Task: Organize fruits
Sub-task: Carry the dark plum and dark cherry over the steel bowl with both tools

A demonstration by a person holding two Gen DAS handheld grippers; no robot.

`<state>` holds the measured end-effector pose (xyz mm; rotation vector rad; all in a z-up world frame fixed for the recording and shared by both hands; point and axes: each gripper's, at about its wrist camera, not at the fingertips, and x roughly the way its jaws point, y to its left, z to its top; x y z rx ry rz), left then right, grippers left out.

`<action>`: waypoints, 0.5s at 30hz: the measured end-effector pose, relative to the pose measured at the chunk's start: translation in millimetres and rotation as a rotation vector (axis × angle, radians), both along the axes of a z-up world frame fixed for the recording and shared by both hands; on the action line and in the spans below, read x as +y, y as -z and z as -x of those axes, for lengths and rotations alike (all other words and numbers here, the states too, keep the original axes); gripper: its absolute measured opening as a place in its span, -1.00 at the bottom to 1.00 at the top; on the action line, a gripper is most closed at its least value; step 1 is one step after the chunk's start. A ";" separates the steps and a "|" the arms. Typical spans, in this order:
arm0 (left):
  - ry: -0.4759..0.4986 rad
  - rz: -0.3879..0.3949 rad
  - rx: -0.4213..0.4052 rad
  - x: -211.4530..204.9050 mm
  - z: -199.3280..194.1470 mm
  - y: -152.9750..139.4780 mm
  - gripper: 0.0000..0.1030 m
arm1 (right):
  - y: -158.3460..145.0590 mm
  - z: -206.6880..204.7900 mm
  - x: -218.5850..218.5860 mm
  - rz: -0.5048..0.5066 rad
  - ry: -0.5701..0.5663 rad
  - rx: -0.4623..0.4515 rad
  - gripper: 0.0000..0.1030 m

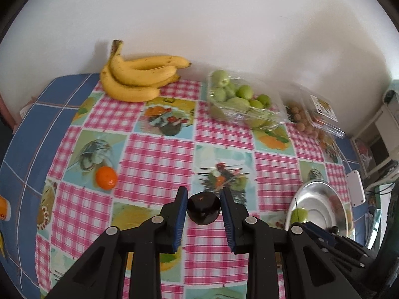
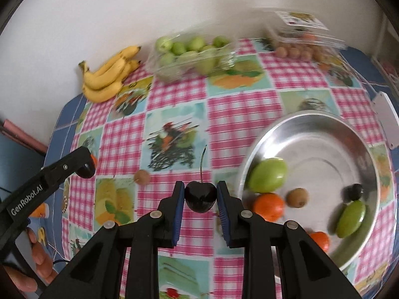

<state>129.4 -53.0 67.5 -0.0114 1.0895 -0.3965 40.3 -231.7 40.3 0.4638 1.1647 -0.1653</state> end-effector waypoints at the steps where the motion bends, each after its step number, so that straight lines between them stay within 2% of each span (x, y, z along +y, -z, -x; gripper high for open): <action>1: 0.007 -0.001 -0.003 -3.9 1.5 -1.6 -0.44 | -1.7 2.2 -4.3 0.003 0.007 -0.003 -0.47; 15: 0.082 -0.049 -0.085 -42.4 27.5 -22.6 -0.44 | -30.4 40.7 -65.8 0.013 0.116 -0.061 -0.47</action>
